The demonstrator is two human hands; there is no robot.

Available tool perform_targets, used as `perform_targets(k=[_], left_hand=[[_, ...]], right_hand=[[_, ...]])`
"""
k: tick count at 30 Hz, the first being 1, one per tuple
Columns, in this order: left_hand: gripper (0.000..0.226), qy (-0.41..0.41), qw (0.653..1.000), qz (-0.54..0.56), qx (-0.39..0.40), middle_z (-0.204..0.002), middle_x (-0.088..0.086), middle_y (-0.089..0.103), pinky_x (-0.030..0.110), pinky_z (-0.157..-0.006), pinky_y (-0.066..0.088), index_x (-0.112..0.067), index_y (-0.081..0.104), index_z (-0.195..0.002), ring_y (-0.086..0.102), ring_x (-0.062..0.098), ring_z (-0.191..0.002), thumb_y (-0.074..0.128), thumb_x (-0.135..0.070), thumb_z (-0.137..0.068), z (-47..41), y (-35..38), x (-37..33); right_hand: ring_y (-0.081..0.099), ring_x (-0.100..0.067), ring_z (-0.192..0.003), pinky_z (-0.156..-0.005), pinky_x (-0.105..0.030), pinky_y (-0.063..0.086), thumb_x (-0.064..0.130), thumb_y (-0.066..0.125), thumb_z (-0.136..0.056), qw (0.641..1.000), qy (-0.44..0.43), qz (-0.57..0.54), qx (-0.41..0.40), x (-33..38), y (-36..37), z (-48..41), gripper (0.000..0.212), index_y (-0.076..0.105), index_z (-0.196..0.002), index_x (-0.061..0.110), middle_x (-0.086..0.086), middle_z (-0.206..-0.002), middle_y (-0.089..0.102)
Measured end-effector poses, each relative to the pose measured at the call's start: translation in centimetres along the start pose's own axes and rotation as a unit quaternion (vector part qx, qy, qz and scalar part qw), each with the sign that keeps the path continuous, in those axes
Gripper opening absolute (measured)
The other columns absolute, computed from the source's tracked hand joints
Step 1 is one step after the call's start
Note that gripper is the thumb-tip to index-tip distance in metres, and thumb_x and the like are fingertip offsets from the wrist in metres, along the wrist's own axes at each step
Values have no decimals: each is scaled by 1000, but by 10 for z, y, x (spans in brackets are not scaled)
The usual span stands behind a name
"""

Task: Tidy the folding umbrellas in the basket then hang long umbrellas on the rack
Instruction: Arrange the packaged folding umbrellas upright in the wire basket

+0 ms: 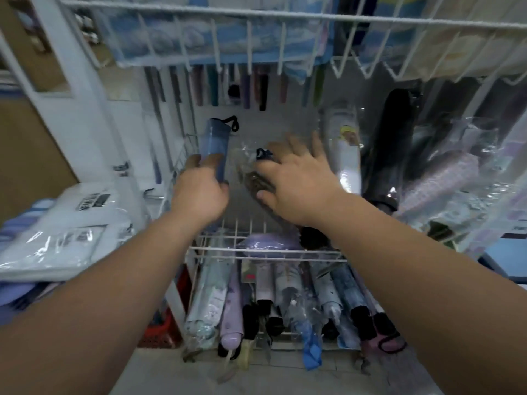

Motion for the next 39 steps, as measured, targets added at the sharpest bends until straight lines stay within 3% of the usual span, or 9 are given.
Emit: perform_targets(k=[6, 11, 14, 16, 19, 24, 29, 36, 39], left_hand=[[76, -33, 989, -38, 142, -165, 18, 5, 37, -115, 35, -35, 25, -156, 33, 41, -144, 64, -19, -93, -26, 44, 35], [79, -22, 987, -33, 157, -151, 18, 21, 34, -101, 45, -37, 24, -156, 53, 43, -119, 61, -12, -91, -24, 56, 35], [80, -3, 990, -64, 126, -144, 23, 27, 38, -100, 47, -30, 25, -157, 55, 45, -113, 63, -11, -88, -15, 50, 32], [78, 3, 993, -69, 96, -140, 25, 31, 39, -98, 48, -25, 30, -155, 56, 46, -110, 64, -11, -87, -10, 38, 30], [70, 1, 989, -126, 79, -134, 24, 37, 41, -91, 50, -21, 38, -150, 58, 45, -101, 67, -22, -86, -6, 21, 26], [42, -7, 945, -276, 177, -127, 24, 41, 36, -75, 48, -5, 56, -126, 54, 33, -88, 63, -14, -86, 6, 42, 29], [28, 74, 908, -382, 159, -123, 19, 49, 42, -82, 52, -4, 65, -118, 52, 39, -109, 57, -11, -91, 9, 55, 26], [37, 134, 900, -372, 184, -126, 14, 56, 38, -79, 51, -18, 61, -126, 58, 38, -108, 66, -21, -89, 3, 59, 24], [41, 126, 927, -310, 171, -126, 13, 56, 42, -88, 51, -24, 56, -131, 55, 38, -113, 61, -30, -92, 5, 53, 18]], right_hand=[[54, -33, -122, -98, -42, 48, 33, 56, -95, 987, -40, -104, 116, 51, 43, -30, 39, 58, -132, 24, -11, -130, 57], [41, -35, -133, -107, -47, 40, 26, 54, -92, 992, 6, -46, 118, 29, 61, -24, 49, 48, -140, 22, -9, -143, 50], [17, -43, -144, -116, -58, 19, 23, 54, -87, 991, 47, 42, 115, 14, 66, -20, 65, 36, -149, 26, -12, -158, 27], [13, -46, -145, -114, -60, 23, 21, 56, -86, 987, 83, 20, 133, 6, 71, -17, 69, 33, -151, 28, -12, -160, 15], [24, -48, -138, -108, -58, 35, 18, 57, -87, 987, 106, -16, 121, 3, 70, -20, 68, 32, -150, 25, -12, -159, 15], [47, -44, -119, -79, -45, 48, 11, 57, -90, 986, 148, -33, 71, -10, 54, -25, 72, 21, -152, 8, -26, -143, 34], [56, -41, -116, -69, -41, 41, 9, 55, -90, 969, 206, -45, 131, -32, 57, -19, 59, 32, -145, 4, -24, -130, 53], [48, -42, -122, -76, -46, 45, 5, 59, -87, 959, 221, -94, 153, -31, 57, -13, 72, 27, -150, 18, -25, -135, 46], [51, -43, -118, -84, -46, 50, 5, 60, -87, 962, 207, -113, 138, -28, 56, -13, 78, 23, -153, 22, -25, -134, 44]])
Point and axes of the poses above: each hand's wrist, its own z-axis away from the middle knuckle, its own y-axis out of the palm, x = y × z, the point moved 10 cm from there along -z, towards the middle knuckle
